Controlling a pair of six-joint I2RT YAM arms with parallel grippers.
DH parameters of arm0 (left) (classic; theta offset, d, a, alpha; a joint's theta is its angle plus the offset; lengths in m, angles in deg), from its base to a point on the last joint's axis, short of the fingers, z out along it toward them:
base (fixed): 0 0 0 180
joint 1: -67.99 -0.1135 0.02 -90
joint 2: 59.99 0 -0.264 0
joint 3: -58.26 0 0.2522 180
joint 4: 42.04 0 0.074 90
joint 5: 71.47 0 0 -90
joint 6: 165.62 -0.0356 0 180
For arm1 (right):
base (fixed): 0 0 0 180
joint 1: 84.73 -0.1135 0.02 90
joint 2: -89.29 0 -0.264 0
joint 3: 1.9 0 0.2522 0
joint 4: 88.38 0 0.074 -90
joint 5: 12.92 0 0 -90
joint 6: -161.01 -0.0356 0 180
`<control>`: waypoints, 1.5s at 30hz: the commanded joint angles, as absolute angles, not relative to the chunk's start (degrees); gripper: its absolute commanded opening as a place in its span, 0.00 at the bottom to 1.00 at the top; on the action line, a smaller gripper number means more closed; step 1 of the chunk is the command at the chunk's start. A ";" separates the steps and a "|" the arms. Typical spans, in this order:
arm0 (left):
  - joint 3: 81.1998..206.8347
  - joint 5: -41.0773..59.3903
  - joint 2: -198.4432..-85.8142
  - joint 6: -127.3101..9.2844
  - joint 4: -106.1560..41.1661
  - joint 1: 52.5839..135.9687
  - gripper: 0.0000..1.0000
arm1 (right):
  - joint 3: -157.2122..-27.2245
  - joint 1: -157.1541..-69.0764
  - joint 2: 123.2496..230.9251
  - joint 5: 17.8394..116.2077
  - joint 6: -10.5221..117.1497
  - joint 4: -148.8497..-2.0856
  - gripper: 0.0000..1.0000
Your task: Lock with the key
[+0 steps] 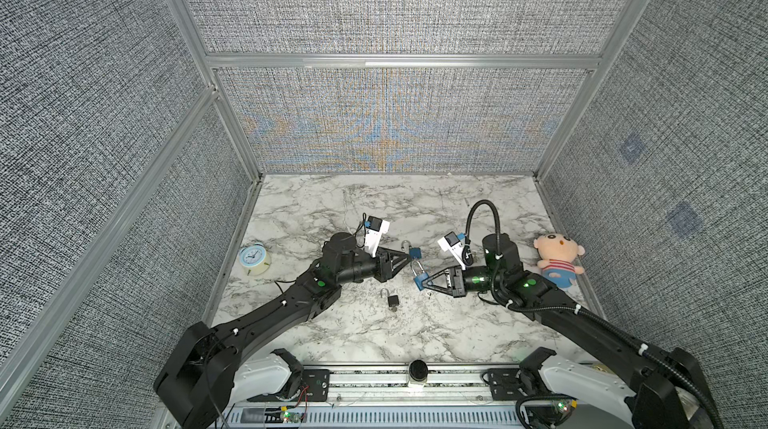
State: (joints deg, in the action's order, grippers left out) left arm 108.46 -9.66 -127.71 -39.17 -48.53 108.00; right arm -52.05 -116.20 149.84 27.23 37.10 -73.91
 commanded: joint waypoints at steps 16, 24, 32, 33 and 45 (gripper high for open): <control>107.15 -16.99 -129.21 -40.07 -56.75 108.02 0.35 | -53.22 -116.18 151.02 26.62 38.13 -74.71 0.00; 106.91 -18.03 -130.46 -40.73 -57.02 108.16 0.32 | -53.98 -116.20 151.80 26.63 38.28 -74.73 0.00; 105.99 -17.54 -130.46 -40.74 -57.01 108.15 0.22 | -55.19 -116.20 152.31 25.77 38.08 -74.54 0.00; 105.89 -17.43 -130.44 -40.73 -57.17 108.15 0.21 | -55.30 -116.20 152.39 25.74 38.04 -74.53 0.00; 105.88 -18.30 -129.26 -39.76 -58.74 108.12 0.30 | -55.21 -116.37 152.67 25.47 38.44 -73.65 0.00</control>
State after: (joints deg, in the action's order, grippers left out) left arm 105.82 -17.46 -129.87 -39.57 -56.42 108.08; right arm -55.08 -116.30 152.77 26.90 37.93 -73.45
